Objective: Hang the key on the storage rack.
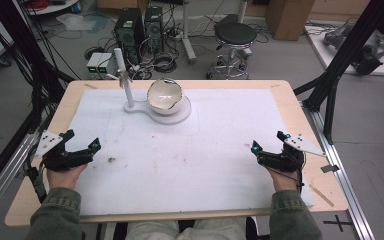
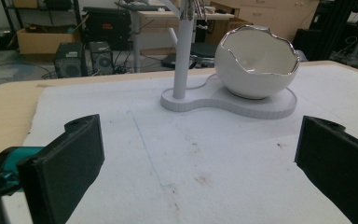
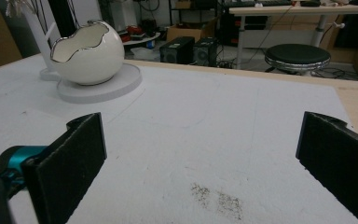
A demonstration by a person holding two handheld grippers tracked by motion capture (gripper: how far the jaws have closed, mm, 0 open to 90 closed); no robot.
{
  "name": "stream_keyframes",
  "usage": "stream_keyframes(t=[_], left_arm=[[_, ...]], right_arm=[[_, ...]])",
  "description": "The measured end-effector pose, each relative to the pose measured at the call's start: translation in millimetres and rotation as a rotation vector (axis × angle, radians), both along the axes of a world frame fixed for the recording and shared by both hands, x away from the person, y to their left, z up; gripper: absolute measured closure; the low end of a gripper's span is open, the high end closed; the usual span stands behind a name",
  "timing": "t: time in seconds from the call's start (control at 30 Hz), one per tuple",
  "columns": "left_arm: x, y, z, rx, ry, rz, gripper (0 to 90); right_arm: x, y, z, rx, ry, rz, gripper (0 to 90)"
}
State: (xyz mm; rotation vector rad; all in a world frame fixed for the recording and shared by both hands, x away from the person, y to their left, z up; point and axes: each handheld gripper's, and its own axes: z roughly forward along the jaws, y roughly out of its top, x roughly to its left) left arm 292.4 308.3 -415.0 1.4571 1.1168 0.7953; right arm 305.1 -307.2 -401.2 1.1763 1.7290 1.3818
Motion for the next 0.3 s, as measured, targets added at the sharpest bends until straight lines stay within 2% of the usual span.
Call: stream_keyframes(t=[0.3], left_arm=[[-7.2, 1.7, -1.8, -0.017, -0.014, -0.003, 1.7]], right_arm=[[0.4, -0.3, -0.1, 0.000, 0.002, -0.001, 0.5]])
